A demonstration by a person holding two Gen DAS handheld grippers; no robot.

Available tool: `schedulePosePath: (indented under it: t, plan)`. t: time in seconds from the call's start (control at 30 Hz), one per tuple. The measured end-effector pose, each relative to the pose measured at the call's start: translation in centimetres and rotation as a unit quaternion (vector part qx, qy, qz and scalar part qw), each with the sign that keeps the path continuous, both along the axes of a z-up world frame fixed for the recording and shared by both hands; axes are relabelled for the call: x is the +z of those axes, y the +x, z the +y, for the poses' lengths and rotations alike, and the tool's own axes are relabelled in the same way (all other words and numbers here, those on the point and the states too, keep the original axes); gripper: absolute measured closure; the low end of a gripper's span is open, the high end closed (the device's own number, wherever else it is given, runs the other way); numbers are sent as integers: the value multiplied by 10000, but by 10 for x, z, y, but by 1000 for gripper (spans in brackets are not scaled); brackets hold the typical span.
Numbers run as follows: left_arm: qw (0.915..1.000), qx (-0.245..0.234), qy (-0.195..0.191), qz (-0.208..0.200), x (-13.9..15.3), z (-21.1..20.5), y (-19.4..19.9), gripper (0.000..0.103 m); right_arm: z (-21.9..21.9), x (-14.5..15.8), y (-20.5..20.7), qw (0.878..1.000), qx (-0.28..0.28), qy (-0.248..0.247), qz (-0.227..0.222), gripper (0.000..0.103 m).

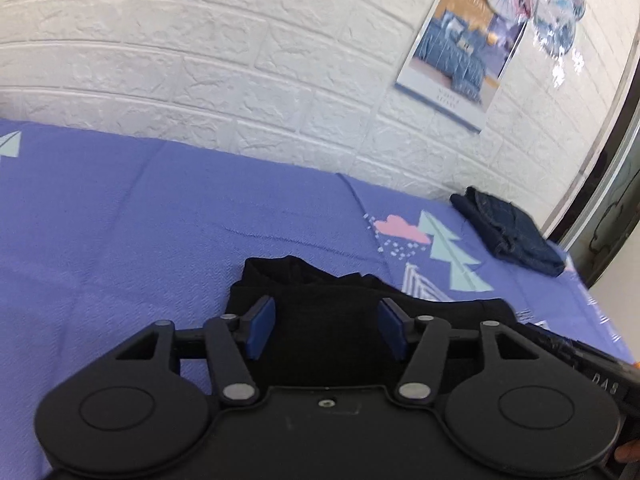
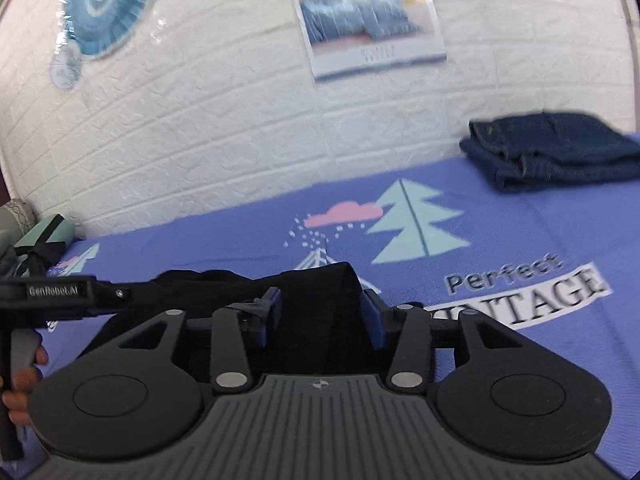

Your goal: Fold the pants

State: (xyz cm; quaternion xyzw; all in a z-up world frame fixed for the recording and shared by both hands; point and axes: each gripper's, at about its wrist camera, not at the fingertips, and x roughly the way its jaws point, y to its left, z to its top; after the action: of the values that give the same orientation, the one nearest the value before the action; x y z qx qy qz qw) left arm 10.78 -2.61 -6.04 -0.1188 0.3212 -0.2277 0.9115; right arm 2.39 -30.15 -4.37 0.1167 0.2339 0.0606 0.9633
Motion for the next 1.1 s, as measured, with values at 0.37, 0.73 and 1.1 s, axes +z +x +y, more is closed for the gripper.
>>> schedulePosePath:
  t: [0.37, 0.73, 1.1]
  plan:
    - [9985, -300, 457, 74, -20, -2, -63, 60, 10, -22, -41, 9978, 45, -384, 547, 26]
    - [9967, 326, -214, 718, -5, 69, -24, 33, -42, -15, -29, 9896, 322, 634, 1252, 0]
    - [9854, -297, -1052, 1304, -35, 56, 8, 86, -53, -37, -7, 9742, 554, 1767, 1290, 0]
